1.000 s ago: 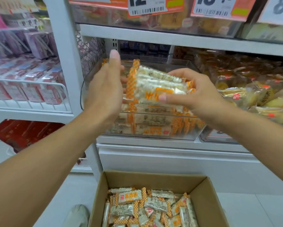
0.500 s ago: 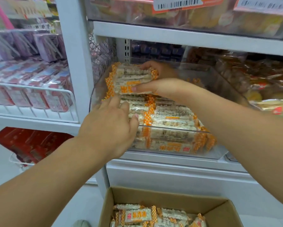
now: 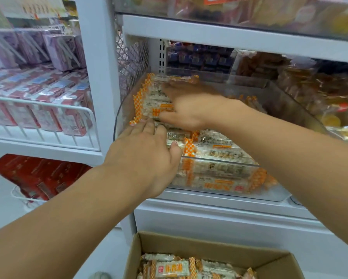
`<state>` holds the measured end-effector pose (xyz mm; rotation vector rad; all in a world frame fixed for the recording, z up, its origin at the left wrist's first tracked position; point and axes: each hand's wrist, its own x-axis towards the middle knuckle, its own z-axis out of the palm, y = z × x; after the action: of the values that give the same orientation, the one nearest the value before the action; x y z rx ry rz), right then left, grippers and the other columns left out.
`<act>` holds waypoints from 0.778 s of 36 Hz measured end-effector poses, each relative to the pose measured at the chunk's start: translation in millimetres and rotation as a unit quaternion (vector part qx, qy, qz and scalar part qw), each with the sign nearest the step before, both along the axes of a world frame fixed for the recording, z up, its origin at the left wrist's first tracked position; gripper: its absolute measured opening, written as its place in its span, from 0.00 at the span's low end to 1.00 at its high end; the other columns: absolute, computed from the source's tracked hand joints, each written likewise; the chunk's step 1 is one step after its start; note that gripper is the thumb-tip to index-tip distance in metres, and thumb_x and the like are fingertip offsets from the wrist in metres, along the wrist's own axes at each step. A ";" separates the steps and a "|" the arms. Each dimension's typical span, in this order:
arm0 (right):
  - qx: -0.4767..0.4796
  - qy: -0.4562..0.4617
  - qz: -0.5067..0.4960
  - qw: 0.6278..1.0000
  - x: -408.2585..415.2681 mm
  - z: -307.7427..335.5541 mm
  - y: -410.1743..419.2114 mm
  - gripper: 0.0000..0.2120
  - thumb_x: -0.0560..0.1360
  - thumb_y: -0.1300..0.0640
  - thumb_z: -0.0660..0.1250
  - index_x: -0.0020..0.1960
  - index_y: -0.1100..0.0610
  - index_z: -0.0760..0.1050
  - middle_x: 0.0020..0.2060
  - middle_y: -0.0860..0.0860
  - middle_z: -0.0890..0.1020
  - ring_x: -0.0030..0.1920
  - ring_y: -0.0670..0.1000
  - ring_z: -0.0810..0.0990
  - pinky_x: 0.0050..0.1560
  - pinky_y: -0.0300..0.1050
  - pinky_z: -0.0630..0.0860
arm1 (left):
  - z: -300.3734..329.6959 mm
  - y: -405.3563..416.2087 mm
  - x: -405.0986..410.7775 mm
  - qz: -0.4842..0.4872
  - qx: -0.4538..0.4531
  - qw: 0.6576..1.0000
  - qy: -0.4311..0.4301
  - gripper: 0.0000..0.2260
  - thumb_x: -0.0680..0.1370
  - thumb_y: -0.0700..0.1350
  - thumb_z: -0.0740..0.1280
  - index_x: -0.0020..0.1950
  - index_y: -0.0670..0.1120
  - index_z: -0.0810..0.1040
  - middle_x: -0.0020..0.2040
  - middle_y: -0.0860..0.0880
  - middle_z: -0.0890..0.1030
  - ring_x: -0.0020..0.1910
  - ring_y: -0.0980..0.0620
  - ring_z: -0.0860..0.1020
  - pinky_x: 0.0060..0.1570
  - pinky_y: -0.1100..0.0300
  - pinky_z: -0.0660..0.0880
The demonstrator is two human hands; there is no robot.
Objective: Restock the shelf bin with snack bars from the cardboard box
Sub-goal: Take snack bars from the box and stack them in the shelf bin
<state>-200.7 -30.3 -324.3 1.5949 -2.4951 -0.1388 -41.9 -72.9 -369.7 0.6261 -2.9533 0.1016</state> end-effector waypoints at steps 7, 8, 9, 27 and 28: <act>0.021 -0.054 0.014 0.998 -8.3 -2.9 0.0 0.44 0.79 0.31 0.54 0.82 0.57 0.43 0.82 0.54 0.47 0.81 0.54 0.48 0.80 0.49 0.50 | 6.5 2.0 1.6 0.004 0.022 0.999 -0.045 0.39 0.73 0.58 0.36 0.79 0.41 0.57 0.80 0.40 0.58 0.80 0.44 0.55 0.78 0.50 0.53; 0.018 -0.068 0.016 0.997 -9.6 -1.0 1.4 0.44 0.79 0.31 0.54 0.82 0.56 0.43 0.82 0.54 0.46 0.81 0.53 0.47 0.80 0.48 0.49 | 7.1 1.8 1.3 0.005 0.025 0.999 -0.048 0.39 0.73 0.59 0.36 0.79 0.41 0.57 0.80 0.40 0.58 0.80 0.44 0.55 0.78 0.50 0.52; 0.012 -0.074 0.017 0.997 -11.1 0.6 2.3 0.45 0.78 0.30 0.55 0.82 0.55 0.42 0.82 0.54 0.46 0.81 0.53 0.46 0.80 0.48 0.47 | 7.7 1.1 1.0 0.006 0.027 0.998 -0.049 0.40 0.73 0.59 0.36 0.79 0.41 0.57 0.80 0.40 0.58 0.80 0.44 0.55 0.78 0.50 0.52; -0.062 -0.065 0.004 0.996 4.7 8.3 26.5 0.40 0.80 0.35 0.56 0.82 0.53 0.45 0.82 0.51 0.49 0.81 0.53 0.50 0.79 0.50 0.50 | 11.1 5.3 4.3 -0.021 0.041 0.998 0.037 0.18 0.83 0.54 0.52 0.60 0.42 0.73 0.67 0.38 0.74 0.67 0.40 0.71 0.59 0.49 0.69; -0.103 -0.054 -0.002 0.993 11.9 8.4 39.2 0.38 0.80 0.36 0.59 0.82 0.54 0.52 0.81 0.53 0.56 0.79 0.54 0.57 0.78 0.51 0.56 | 14.2 9.0 6.1 -0.033 0.029 0.996 0.073 0.13 0.82 0.53 0.55 0.52 0.45 0.72 0.60 0.40 0.77 0.60 0.40 0.75 0.49 0.51 0.69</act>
<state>-188.8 8.9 -315.9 1.5519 -2.4971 0.2033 -35.8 -63.9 -355.5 0.5195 -2.8402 -0.0358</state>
